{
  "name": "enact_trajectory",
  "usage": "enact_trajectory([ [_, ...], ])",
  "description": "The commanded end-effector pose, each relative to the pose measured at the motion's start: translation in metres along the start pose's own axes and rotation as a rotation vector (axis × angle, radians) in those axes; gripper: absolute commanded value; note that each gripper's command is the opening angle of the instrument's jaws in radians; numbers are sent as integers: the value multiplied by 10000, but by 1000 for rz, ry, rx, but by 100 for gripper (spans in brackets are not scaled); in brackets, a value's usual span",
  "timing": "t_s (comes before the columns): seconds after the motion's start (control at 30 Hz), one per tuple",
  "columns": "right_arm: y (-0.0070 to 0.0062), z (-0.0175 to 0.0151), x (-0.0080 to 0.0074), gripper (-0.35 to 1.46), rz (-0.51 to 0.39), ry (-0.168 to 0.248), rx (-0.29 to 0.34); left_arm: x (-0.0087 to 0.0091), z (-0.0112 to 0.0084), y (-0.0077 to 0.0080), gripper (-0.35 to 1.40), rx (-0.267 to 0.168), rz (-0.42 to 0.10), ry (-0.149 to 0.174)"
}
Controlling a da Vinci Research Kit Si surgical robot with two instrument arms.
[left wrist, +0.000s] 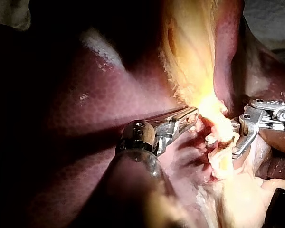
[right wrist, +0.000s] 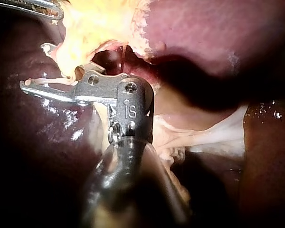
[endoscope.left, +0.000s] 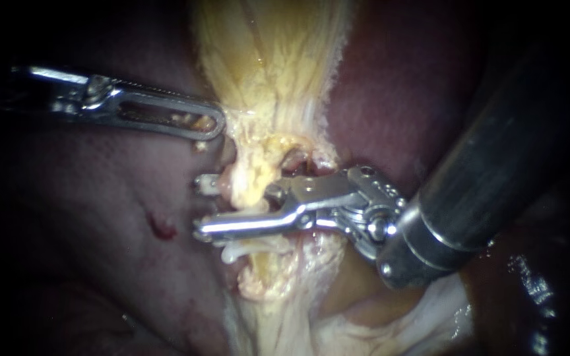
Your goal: Clipping third clip left tube
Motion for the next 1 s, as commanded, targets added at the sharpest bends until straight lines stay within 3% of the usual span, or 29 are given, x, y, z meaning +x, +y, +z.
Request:
enact_trajectory([
  [0.03,-2,0,2,50,1,1,-2,0,0,0,-35,0,0,0],
  [0.23,-6,-3,7,50,3,3,-11,0,0,1,-35,0,0,0],
  [0.63,-2,-5,0,46,2,1,-11,0,1,1,-35,0,0,0],
  [0.8,1,-6,-5,44,-8,-30,61,1,1,1,-35,0,1,0],
  [1.0,5,-11,-7,32,-10,-37,70,1,1,1,-35,0,1,0],
])
